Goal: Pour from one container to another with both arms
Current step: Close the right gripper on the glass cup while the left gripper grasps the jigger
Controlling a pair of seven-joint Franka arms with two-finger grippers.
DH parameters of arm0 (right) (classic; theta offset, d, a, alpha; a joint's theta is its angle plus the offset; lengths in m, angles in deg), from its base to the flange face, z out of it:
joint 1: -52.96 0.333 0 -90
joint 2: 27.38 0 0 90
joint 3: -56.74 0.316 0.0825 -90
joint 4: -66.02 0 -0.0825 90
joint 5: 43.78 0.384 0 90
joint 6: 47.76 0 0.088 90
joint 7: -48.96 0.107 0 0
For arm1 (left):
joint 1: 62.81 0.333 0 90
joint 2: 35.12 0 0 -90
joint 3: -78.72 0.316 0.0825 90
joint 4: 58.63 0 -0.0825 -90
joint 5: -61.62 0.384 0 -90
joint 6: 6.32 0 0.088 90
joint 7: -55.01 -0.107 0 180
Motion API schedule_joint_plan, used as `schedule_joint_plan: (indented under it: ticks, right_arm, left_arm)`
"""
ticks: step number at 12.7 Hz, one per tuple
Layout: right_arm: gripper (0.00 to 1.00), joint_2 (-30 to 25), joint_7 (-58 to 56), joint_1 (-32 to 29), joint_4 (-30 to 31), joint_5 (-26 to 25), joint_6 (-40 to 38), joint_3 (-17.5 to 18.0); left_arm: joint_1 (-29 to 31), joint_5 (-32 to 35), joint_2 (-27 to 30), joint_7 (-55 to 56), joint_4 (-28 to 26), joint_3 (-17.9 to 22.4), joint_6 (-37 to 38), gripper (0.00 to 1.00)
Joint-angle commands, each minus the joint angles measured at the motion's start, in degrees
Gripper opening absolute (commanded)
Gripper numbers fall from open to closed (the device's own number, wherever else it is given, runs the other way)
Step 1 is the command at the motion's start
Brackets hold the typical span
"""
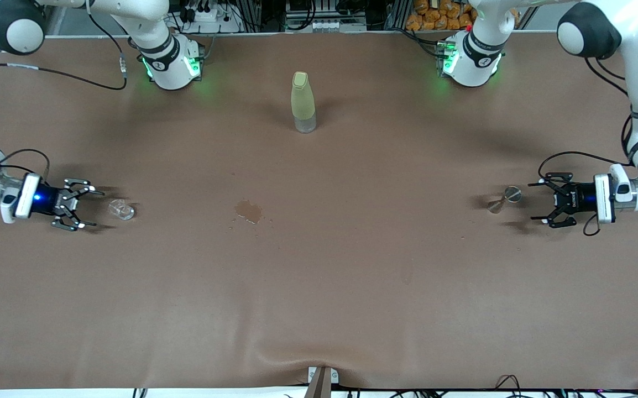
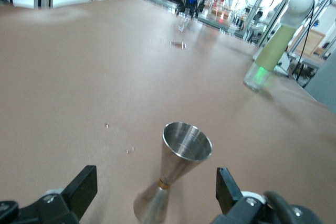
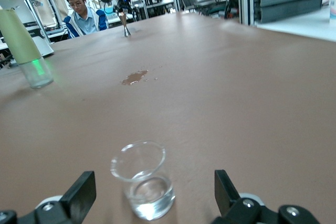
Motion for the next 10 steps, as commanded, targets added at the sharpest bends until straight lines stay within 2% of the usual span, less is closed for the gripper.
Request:
schedule_joint_plan:
  ticks: [1,6,10]
  right_arm:
    - [1.0,2.9,-2.4,-1.5,-3.3,2.0,-1.9,1.6]
    - [1.0,5.9,-4.8,-1.5,-3.4,2.1,-4.3,1.7]
    - [1.0,7.8,-5.8,-1.5,-3.4,2.6,-4.4,2.9]
  left_arm:
    - [-0.1,-5.2,-4.2,-5.1,1.1,0.6,4.5,1.0]
    - [-0.2,-8.1,-9.1,-10.5,1.2,0.3,6.7,1.0]
    - [-0.7,-9.2,-9.3,-10.3,1.2,-1.5,7.0,1.0]
